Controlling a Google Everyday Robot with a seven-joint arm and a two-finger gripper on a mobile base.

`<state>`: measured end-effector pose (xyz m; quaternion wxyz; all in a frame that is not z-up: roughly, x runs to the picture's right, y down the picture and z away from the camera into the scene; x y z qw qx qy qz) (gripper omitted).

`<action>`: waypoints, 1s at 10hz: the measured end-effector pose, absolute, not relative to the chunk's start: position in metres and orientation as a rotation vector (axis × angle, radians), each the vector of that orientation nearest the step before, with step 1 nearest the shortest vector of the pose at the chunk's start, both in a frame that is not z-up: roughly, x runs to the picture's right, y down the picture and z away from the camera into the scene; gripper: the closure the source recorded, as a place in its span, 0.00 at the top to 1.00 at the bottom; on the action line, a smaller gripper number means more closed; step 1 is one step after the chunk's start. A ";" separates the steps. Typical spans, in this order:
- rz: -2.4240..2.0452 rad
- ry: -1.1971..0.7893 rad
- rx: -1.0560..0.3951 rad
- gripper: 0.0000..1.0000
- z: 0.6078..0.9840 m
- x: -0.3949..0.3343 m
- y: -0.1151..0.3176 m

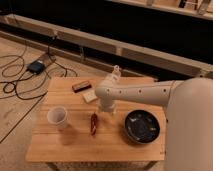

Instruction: Place the pepper in the ceramic bowl

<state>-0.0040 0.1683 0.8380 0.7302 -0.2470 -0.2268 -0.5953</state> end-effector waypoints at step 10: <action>-1.480 -0.603 -0.474 0.61 0.800 -0.047 0.193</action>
